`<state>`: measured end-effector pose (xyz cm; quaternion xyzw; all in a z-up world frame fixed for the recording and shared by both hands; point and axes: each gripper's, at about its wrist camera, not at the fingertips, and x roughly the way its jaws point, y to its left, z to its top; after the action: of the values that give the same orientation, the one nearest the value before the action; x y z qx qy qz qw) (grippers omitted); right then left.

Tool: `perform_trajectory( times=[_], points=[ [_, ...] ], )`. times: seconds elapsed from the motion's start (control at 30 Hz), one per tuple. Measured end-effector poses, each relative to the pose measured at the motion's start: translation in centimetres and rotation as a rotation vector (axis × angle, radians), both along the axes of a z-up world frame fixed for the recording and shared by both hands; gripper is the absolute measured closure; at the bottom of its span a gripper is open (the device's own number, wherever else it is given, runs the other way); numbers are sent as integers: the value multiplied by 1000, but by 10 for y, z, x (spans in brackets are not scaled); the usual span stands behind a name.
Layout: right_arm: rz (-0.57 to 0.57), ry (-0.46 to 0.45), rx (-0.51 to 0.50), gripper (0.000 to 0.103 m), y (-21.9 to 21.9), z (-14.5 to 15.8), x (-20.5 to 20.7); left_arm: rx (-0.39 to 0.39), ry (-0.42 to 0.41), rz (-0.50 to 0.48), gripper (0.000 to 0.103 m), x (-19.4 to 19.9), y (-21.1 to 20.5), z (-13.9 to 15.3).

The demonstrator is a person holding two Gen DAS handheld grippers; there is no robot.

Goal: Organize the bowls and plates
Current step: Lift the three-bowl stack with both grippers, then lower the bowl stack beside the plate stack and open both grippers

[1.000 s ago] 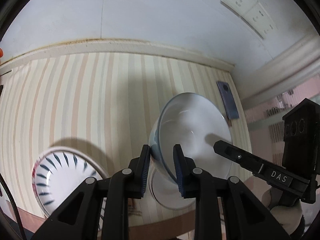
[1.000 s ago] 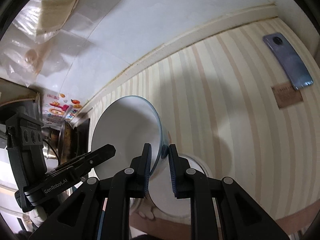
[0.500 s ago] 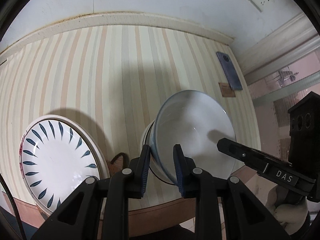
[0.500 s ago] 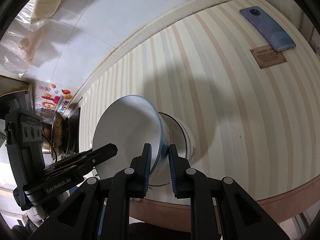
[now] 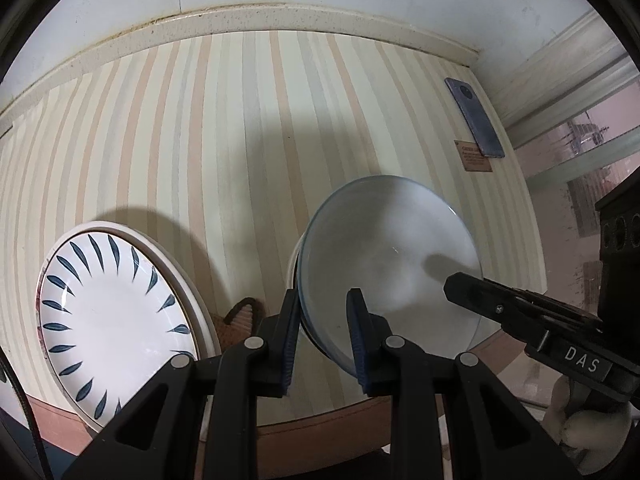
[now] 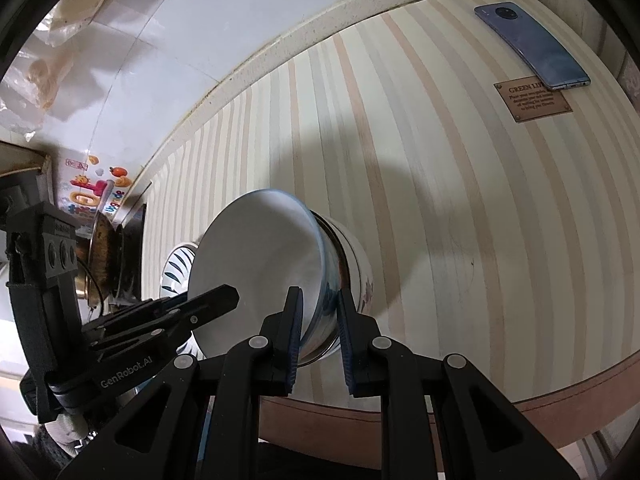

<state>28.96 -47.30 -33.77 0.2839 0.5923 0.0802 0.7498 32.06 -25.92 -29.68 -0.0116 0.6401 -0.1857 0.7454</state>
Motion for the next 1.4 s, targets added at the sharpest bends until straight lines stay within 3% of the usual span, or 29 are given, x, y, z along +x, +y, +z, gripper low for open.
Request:
perform_trajectory(
  times=[0.37, 0.57, 0.73, 0.8, 0.93, 1.03, 1.1, 1.23, 1.4],
  points=[
    [24, 32, -34, 82, 4, 1, 8, 44, -7, -14, 82, -2, -4, -1],
    [16, 42, -75, 79, 3, 14, 4, 66, -43, -15, 81, -10, 2, 22],
    [8, 11, -128, 47, 5, 48, -11, 61, -92, -2, 81, -21, 13, 53],
    [-3, -8, -138, 41, 5, 63, -19, 40, -95, 0, 80, -27, 19, 64],
    [-19, -42, -156, 18, 6, 92, -31, 15, -122, -9, 76, -40, 28, 86],
    [-14, -72, -220, 13, 11, 116, -41, 3, -147, -14, 60, -46, 33, 100],
    [-19, -87, -234, 11, 12, 128, -47, -2, -163, -13, 33, -48, 36, 109],
    [-18, -119, -276, 9, 16, 151, -58, -28, -189, 13, 26, -51, 48, 129],
    [-24, -146, -306, 8, 21, 174, -70, -48, -215, 23, 10, -55, 56, 146]
  ],
)
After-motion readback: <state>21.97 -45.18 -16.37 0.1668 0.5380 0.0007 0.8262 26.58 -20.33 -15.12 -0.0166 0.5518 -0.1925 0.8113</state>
